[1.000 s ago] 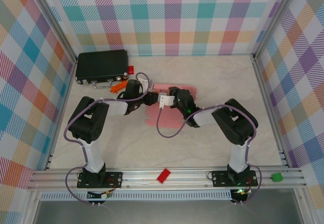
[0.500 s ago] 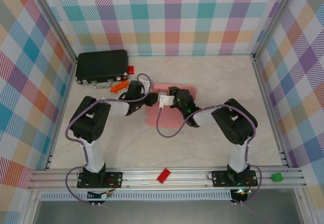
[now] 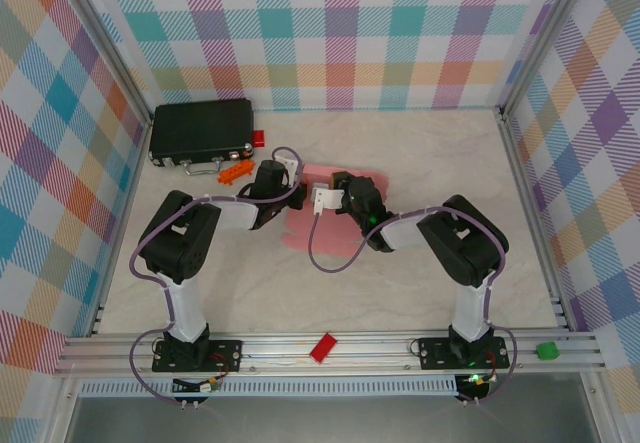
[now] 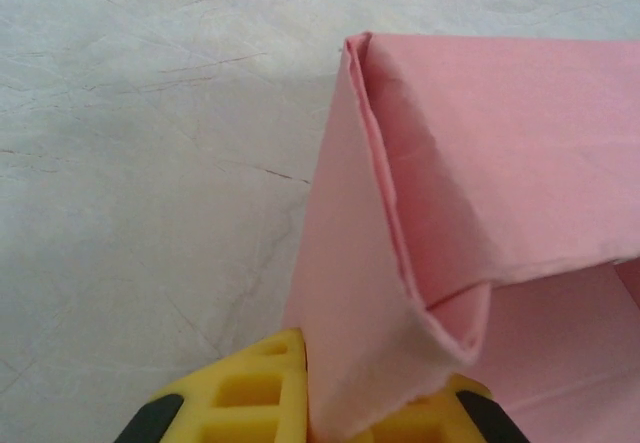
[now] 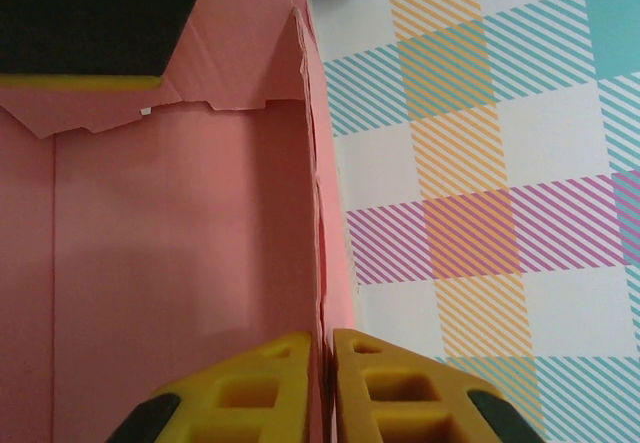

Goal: Fold the paper box

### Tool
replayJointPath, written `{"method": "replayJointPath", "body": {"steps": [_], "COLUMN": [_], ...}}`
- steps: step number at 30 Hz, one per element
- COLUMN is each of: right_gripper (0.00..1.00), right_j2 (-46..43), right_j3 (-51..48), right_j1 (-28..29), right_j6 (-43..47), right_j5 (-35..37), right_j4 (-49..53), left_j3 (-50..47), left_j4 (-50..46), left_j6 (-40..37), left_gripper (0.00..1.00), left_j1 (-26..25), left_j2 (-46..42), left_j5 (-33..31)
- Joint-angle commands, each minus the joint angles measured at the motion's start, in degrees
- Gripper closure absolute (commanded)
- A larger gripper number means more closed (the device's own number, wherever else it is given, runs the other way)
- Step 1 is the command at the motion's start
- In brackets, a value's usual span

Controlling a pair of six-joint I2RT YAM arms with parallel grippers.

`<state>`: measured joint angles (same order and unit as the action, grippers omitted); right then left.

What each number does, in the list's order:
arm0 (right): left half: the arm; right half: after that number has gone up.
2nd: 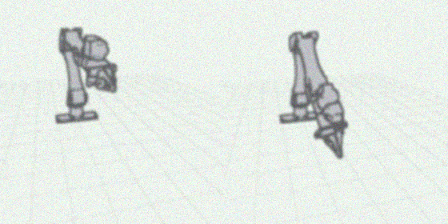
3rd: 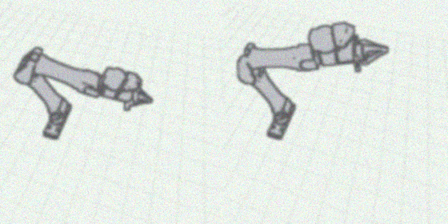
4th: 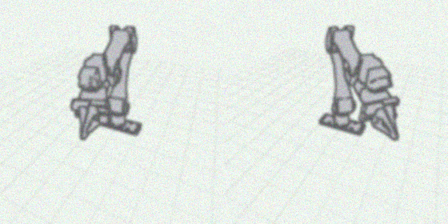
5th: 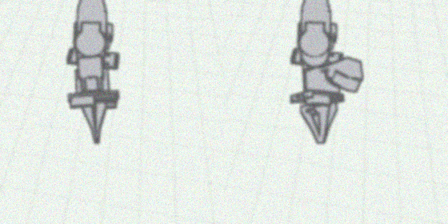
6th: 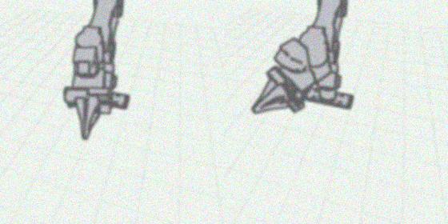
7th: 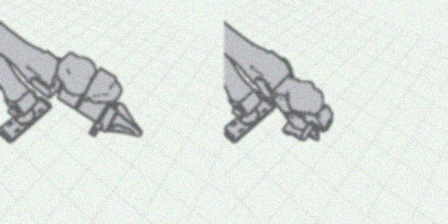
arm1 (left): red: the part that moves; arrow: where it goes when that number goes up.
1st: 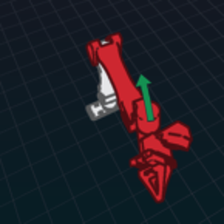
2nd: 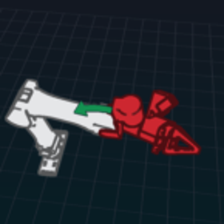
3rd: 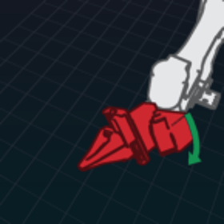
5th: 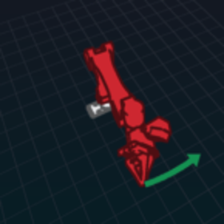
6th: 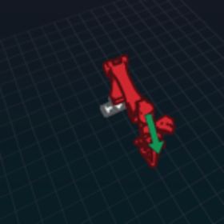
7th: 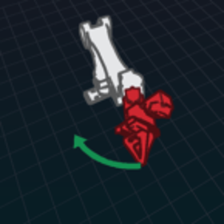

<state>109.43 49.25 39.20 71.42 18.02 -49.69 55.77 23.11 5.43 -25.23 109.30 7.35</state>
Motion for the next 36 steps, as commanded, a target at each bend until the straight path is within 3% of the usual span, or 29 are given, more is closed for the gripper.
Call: {"method": "replayJointPath", "body": {"steps": [1,5,11,16,20,24,29,36], "right_gripper": [0.84,0.76,0.43,0.27,0.22,0.16,0.14,0.15], "right_j2": [1.2,0.9,-0.8,-5.9,-12.6,-20.0,-26.4,-29.3], "right_j3": [0.2,0.1,0.1,-1.1,-1.1,-1.1,-1.6,2.4], "right_j1": [0.7,1.1,1.9,3.6,5.0,5.2,4.9,-2.6], "right_j6": [-1.4,-1.6,-2.7,-6.3,-15.0,-25.1,-32.5,-47.5], "right_j5": [-0.3,0.1,2.0,3.4,2.2,-3.5,-3.8,-2.7], "right_j4": [3.3,2.8,2.3,4.9,14.7,25.3,29.1,40.7], "left_j3": [-0.1,-0.8,-1.6,-4.0,-6.1,-7.7,-9.0,-11.3], "left_j4": [1.1,1.0,-0.2,-0.8,-1.4,-2.1,-3.3,-4.1], "left_j6": [-0.5,-1.8,-2.1,-2.3,-2.2,-2.3,-2.3,-1.4], "left_gripper": [0.92,0.93,0.94,0.94,0.95,0.95,0.95,0.95], "left_j1": [-1.3,-1.8,-2.2,-2.3,-2.4,-2.5,-2.5,-2.6], "left_j2": [-0.5,-1.6,-2.6,-4.8,-7.2,-9.4,-11.4,-14.2], "left_j5": [-0.8,-2.7,-5.2,-8.2,-10.9,-12.7,-15.5,-17.6]}}
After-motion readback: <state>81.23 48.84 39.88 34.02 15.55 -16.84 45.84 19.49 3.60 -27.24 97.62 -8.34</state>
